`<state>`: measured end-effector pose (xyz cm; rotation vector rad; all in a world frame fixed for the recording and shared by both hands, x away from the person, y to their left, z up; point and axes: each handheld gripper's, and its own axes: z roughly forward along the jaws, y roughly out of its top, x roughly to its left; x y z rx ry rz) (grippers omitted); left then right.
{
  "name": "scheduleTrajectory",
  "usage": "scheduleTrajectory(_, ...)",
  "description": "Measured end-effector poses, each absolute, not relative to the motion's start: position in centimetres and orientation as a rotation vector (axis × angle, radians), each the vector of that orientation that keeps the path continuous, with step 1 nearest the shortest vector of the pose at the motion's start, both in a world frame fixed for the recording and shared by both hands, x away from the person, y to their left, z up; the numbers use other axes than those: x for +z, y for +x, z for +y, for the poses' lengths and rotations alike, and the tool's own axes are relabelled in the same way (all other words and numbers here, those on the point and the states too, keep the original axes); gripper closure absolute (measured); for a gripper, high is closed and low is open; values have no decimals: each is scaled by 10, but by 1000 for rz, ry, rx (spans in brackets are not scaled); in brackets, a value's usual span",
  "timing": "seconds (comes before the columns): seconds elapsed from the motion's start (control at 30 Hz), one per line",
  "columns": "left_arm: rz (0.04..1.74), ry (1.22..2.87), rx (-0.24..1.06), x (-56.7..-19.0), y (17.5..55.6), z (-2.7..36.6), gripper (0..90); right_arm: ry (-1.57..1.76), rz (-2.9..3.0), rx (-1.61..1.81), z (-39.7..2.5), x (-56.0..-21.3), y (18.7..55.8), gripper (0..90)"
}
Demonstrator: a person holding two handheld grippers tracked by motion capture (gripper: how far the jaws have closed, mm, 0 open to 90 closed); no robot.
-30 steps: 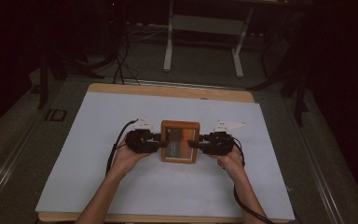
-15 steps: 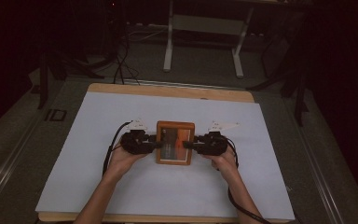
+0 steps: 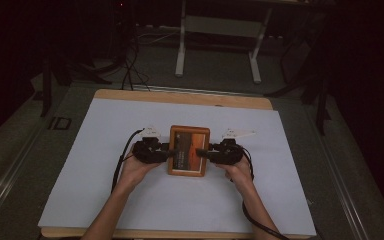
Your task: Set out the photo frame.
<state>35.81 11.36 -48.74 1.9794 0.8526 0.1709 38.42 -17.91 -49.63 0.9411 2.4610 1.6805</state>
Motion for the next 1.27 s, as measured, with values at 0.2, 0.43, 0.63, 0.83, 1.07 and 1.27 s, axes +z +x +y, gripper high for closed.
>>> scheduleTrajectory(0.2,850,2005,151,-490,357,115,614,921,2465,1652,-177,-496,383,537)
scheduleTrajectory(0.43,854,2012,138,-492,356,116,552,898,2483,1642,-172,-496,381,382)
scheduleTrajectory(0.63,855,1973,148,-489,353,124,445,892,2455,1644,-181,-489,378,320)
scheduleTrajectory(0.83,881,1928,166,-486,350,140,430,910,2444,1624,-193,-482,377,296)
scheduleTrajectory(1.07,940,1845,214,-481,349,164,434,933,2412,1622,-215,-471,373,293)
scheduleTrajectory(1.27,1056,1904,371,-485,345,178,427,980,2379,1546,-241,-466,372,289)
